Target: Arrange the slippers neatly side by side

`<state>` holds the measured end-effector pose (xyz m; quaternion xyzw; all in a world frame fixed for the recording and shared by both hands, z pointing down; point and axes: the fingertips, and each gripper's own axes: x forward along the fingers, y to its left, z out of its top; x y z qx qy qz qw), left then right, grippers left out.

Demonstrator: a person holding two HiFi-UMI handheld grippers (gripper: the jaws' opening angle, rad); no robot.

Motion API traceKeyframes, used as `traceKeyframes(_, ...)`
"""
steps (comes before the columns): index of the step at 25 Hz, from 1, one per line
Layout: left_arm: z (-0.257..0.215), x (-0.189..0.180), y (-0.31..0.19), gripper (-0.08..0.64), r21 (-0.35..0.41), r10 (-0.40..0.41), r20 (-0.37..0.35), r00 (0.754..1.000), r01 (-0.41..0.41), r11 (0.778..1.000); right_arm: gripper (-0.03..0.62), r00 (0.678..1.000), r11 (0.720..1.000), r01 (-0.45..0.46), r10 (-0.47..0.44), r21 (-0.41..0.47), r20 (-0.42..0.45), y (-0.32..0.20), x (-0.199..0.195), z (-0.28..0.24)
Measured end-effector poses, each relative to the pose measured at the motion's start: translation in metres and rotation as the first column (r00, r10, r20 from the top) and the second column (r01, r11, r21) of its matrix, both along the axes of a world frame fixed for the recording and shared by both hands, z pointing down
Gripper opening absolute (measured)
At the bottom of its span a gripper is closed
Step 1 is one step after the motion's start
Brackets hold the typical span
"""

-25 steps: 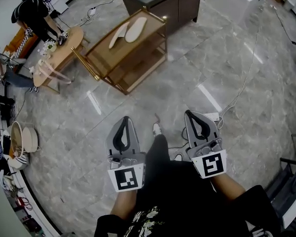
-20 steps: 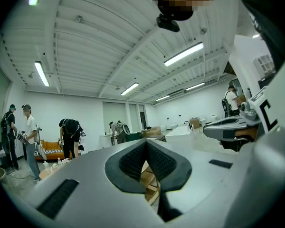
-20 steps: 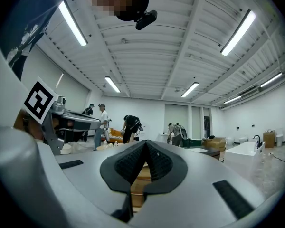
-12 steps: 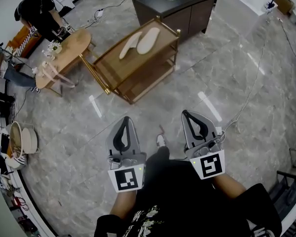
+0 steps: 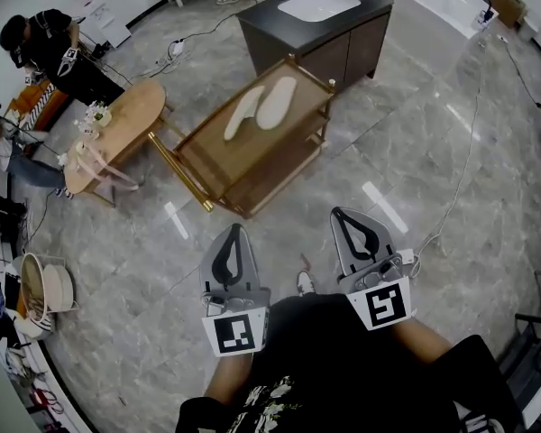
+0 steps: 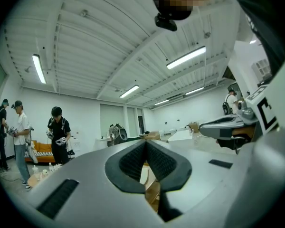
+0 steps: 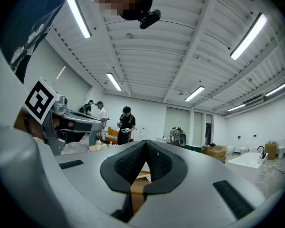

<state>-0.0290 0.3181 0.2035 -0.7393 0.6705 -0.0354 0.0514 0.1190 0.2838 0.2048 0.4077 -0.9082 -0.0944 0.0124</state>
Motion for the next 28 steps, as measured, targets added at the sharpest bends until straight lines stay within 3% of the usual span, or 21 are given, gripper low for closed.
traceKeyframes(7,0.013,-0.001,-0.028,0.002,-0.013,0.060,-0.014,0.998,-0.060,0.998,-0.009,0.999,0.999,-0.046,0.047,-0.023,0.015,-0.018,-0.005,0.007)
traceKeyframes(15,0.024,-0.020,-0.032,0.002,-0.028,0.030,-0.012,0.999,-0.030,0.999,-0.009,0.997,0.997,-0.075,0.076,-0.028,0.003,-0.034,-0.006,0.015)
traceKeyframes(28,0.028,-0.014,-0.044,0.002,-0.036,0.078,-0.011,0.997,-0.078,0.996,-0.009,0.994,0.994,-0.106,0.106,-0.039,-0.009,-0.035,-0.006,0.016)
